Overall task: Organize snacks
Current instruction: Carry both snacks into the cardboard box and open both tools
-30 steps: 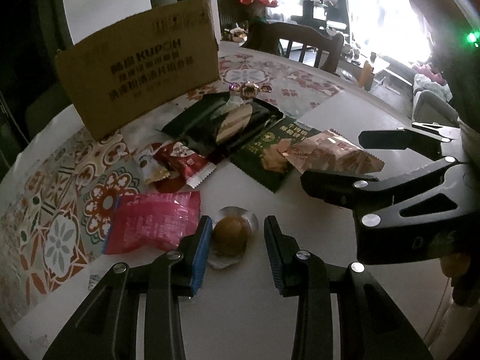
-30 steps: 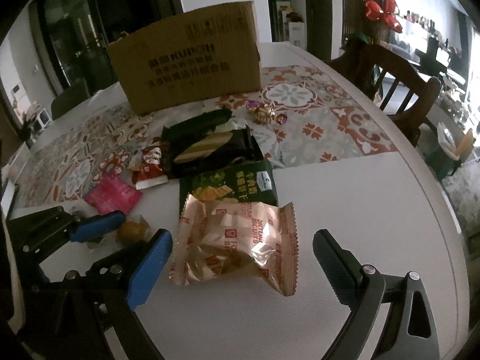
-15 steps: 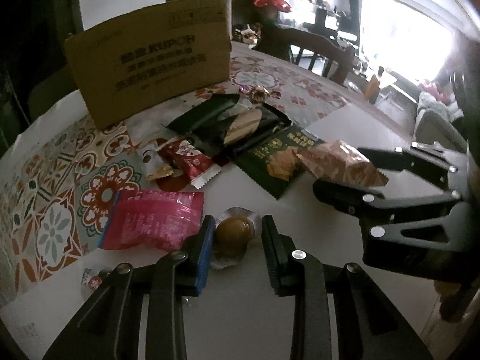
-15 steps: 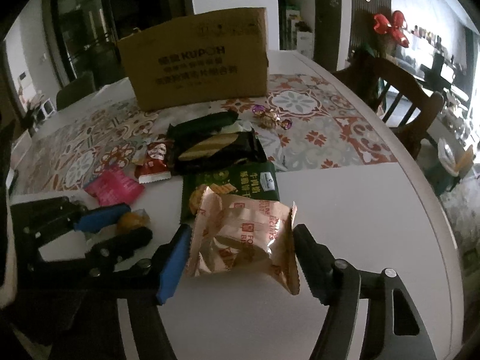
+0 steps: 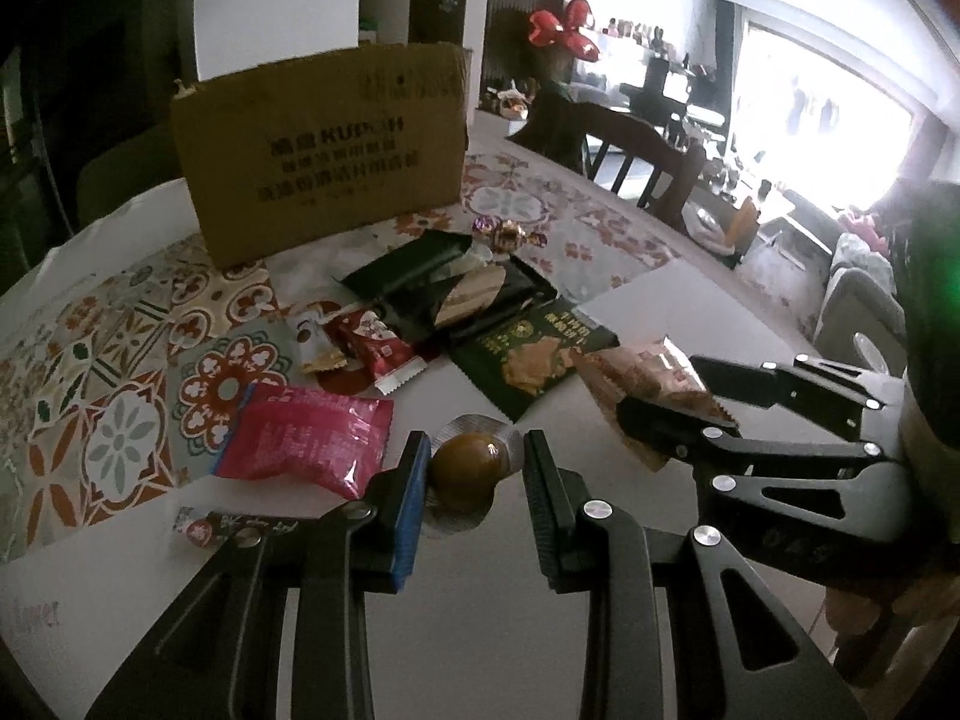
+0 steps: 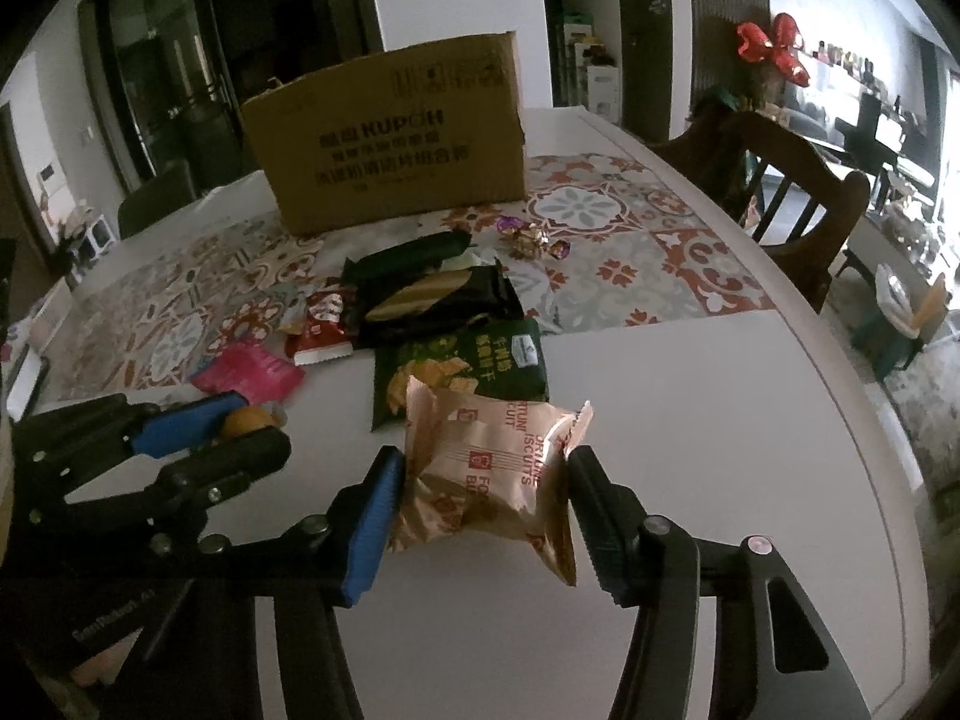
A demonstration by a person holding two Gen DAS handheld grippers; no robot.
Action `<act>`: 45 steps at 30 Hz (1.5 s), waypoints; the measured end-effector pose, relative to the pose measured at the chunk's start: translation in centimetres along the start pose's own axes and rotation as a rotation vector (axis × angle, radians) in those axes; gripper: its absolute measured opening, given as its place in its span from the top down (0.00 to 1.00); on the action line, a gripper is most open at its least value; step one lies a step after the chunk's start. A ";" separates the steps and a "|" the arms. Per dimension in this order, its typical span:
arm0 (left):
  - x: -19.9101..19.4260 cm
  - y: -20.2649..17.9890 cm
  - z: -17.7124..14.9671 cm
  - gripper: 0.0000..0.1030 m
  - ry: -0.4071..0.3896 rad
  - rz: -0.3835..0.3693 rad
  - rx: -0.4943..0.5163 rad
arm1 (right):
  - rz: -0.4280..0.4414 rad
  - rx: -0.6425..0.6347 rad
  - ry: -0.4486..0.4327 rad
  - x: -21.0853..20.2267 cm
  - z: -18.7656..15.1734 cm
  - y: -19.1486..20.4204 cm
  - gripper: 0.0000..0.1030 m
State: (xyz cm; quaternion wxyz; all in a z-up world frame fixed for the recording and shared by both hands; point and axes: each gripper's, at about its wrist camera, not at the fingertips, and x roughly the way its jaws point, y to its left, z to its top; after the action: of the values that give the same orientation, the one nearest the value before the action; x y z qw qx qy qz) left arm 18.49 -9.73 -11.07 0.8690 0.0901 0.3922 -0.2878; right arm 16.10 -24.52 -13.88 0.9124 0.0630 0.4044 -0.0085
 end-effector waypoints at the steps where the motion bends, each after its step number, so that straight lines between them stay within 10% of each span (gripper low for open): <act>1: -0.3 -0.1 0.0 0.70 -0.008 0.003 -0.003 | 0.003 -0.002 -0.006 -0.2 0.0 0.0 0.50; 16: -5.7 0.1 2.0 0.70 -0.157 0.056 -0.050 | 0.021 -0.044 -0.169 -5.2 1.7 1.2 0.51; 45: -8.7 5.4 14.9 0.70 -0.415 0.187 -0.063 | 0.082 -0.099 -0.444 -6.4 16.8 2.5 0.51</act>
State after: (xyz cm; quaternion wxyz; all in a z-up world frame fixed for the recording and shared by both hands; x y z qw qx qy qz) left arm 26.34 -7.30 4.97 0.9564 0.0376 0.2036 -0.2062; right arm 24.32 -24.34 2.28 0.9805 0.0311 0.1907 0.0348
